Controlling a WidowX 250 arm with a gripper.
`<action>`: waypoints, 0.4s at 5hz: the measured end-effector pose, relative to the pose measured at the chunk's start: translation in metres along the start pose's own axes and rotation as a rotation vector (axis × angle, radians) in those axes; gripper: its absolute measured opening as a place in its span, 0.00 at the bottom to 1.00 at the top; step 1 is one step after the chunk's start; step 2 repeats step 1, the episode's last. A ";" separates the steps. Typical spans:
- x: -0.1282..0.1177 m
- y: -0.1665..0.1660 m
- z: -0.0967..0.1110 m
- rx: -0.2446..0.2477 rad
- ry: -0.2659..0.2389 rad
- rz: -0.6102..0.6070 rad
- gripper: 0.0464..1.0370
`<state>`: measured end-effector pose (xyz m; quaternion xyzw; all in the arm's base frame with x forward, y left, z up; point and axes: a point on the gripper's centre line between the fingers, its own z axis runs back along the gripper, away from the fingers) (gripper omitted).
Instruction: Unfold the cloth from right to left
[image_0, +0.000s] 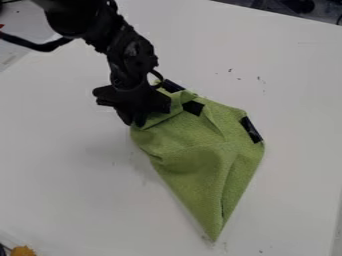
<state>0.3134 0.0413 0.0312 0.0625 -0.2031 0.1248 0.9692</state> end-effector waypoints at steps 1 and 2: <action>0.014 0.005 0.012 0.070 0.057 -0.089 0.61; 0.014 0.005 0.012 0.070 0.057 -0.089 0.61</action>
